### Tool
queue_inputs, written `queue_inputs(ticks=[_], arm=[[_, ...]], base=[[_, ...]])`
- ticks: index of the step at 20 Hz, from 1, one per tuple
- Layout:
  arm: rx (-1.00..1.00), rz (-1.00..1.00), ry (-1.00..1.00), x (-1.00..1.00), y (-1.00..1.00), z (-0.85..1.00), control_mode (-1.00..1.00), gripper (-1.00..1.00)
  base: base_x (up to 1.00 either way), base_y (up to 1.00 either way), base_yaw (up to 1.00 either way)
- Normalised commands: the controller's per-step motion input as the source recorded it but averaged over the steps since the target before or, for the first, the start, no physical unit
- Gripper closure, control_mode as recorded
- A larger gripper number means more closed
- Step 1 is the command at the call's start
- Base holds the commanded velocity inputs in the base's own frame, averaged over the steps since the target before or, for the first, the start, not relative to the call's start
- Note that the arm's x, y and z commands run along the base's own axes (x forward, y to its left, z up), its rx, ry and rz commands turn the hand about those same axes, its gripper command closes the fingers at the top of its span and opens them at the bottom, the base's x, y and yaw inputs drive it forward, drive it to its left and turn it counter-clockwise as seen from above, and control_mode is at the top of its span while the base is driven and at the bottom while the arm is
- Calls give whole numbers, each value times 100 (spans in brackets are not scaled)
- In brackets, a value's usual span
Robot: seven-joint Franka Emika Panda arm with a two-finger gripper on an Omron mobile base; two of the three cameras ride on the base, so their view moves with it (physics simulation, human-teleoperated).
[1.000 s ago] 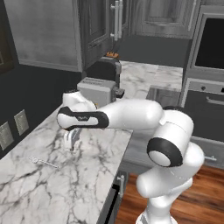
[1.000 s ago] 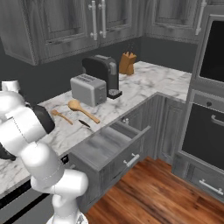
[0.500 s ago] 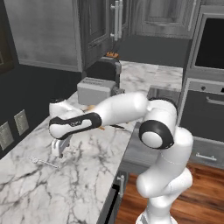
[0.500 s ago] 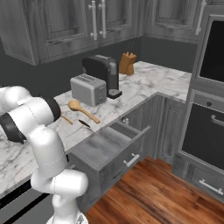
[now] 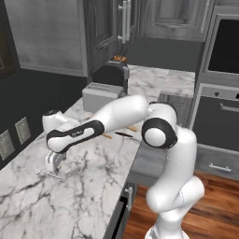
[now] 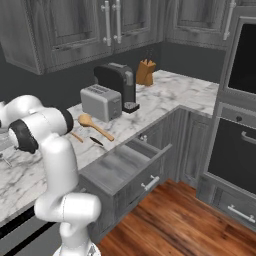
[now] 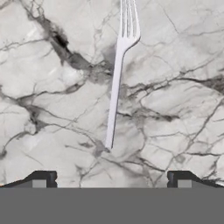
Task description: Organize the utensils by type. Pick up the wooden spoons from the counter and place them in the open cabinet. Then pick up the metallic utensils from the counter and place them in the open drawer.
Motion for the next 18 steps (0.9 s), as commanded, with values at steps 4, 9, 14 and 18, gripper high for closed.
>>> queue_inputs(ticks=[4, 9, 14, 18], arm=[[0, 0, -1, 0, 27, -18, -100, -100], [0, 0, -1, 3, 21, -18, -100, -100], [0, 0, -1, 16, 14, -29, -100, -100], [0, 0, -2, 19, 16, -24, -100, -100]], base=[[0, 0, 0], [0, 0, 0], [0, 0, 0], [0, 0, 0]])
